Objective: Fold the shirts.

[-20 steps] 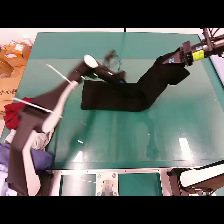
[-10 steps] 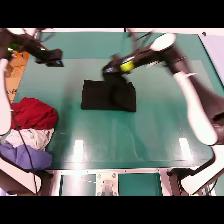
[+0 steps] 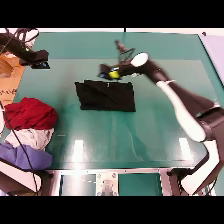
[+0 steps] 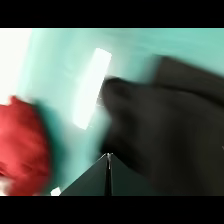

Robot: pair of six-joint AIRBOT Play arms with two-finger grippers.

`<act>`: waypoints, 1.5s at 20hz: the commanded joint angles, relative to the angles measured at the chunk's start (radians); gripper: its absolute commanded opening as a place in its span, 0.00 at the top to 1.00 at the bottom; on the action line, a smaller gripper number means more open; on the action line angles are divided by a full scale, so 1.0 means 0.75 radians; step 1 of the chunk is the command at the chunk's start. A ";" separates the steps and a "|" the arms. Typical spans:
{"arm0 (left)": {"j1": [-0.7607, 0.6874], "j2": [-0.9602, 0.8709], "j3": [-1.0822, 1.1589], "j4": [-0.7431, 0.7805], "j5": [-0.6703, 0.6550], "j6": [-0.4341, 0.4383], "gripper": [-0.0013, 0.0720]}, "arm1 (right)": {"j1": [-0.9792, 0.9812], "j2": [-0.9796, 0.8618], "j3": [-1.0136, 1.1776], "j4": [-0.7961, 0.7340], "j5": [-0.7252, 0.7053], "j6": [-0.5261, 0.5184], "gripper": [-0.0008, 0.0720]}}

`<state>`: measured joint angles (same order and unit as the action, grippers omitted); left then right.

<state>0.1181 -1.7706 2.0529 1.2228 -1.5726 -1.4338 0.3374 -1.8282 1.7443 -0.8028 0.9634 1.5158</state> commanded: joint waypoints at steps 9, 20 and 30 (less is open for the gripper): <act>0.004 0.002 0.001 -0.010 -0.013 -0.013 0.94 | -0.491 0.089 -0.650 0.099 0.152 -0.275 0.13; 0.004 0.002 0.001 -0.010 -0.026 -0.012 0.94 | -0.314 0.025 -0.364 0.822 0.127 -0.527 0.97; 0.004 0.002 -0.018 -0.036 -0.017 -0.012 0.94 | -1.315 0.585 -0.244 -0.159 0.270 -0.008 0.98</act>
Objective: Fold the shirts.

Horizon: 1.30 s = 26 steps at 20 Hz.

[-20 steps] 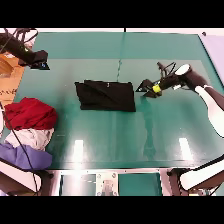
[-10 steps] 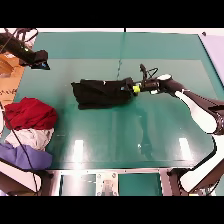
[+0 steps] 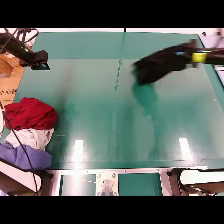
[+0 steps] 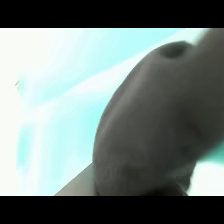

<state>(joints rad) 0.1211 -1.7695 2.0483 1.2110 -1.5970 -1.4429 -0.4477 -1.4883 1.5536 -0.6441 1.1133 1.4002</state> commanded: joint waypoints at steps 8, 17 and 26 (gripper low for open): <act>0.000 -0.007 -0.035 -0.030 0.023 -0.002 0.94 | -0.808 0.174 -0.419 -0.908 0.226 0.246 0.98; 0.000 -0.007 -0.040 -0.059 0.021 -0.031 0.94 | -1.134 0.202 -0.778 -1.051 0.232 0.218 0.10; 0.000 0.115 -0.044 -0.131 0.069 0.015 0.95 | -0.774 0.348 -0.393 -1.020 0.517 0.443 0.97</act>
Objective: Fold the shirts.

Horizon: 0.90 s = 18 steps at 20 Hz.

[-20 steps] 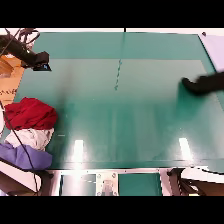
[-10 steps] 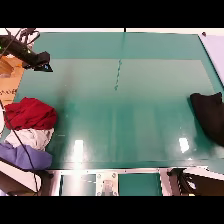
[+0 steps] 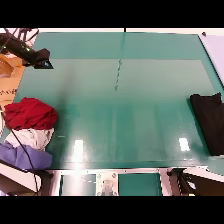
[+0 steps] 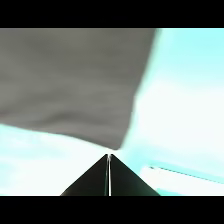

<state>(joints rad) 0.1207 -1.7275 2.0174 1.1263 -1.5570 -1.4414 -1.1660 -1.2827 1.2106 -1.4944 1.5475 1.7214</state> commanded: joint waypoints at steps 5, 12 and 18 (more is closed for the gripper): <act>-0.070 0.322 -0.333 -0.005 0.019 0.044 0.95 | 0.828 0.231 -0.042 0.244 -0.268 -0.074 0.98; -0.238 0.865 -1.280 -0.005 0.253 0.036 0.95 | 1.412 0.542 -0.553 0.320 -0.427 -0.077 0.98; -0.240 0.918 -1.381 -0.008 0.253 0.034 0.95 | 1.470 0.549 -0.566 0.352 -0.399 -0.076 0.97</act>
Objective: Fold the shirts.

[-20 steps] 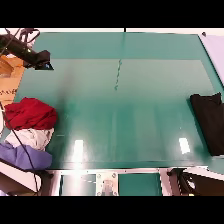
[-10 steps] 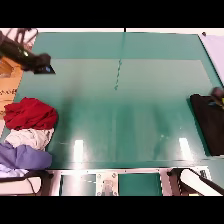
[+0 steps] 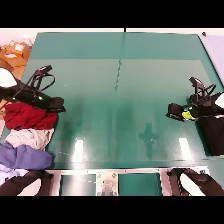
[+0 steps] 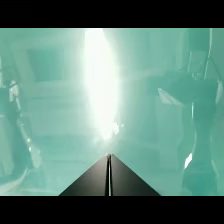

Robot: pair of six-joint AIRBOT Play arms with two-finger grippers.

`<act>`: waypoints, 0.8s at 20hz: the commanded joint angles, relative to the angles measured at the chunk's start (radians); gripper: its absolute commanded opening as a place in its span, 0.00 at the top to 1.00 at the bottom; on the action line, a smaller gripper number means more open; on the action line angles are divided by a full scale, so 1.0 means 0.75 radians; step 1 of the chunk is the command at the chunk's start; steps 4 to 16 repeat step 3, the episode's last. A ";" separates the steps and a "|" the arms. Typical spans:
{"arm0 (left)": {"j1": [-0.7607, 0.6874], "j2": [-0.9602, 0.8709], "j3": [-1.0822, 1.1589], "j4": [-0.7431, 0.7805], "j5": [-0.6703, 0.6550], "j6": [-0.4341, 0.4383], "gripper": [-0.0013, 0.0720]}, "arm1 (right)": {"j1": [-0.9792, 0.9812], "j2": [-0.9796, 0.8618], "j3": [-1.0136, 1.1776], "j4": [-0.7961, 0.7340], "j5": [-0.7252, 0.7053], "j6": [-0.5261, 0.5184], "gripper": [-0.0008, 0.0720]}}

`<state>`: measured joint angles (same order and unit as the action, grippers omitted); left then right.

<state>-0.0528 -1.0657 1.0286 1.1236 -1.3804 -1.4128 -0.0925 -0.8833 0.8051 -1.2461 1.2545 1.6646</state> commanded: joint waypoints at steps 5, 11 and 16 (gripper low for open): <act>-0.009 0.035 -0.063 -0.004 0.027 -0.004 0.94 | 0.039 0.016 -0.025 0.021 -0.009 0.000 0.97; -0.009 0.035 -0.063 -0.004 0.027 -0.004 0.94 | 0.039 0.016 -0.025 0.021 -0.009 0.000 0.97; -0.009 0.035 -0.063 -0.004 0.027 -0.004 0.94 | 0.039 0.016 -0.025 0.021 -0.009 0.000 0.97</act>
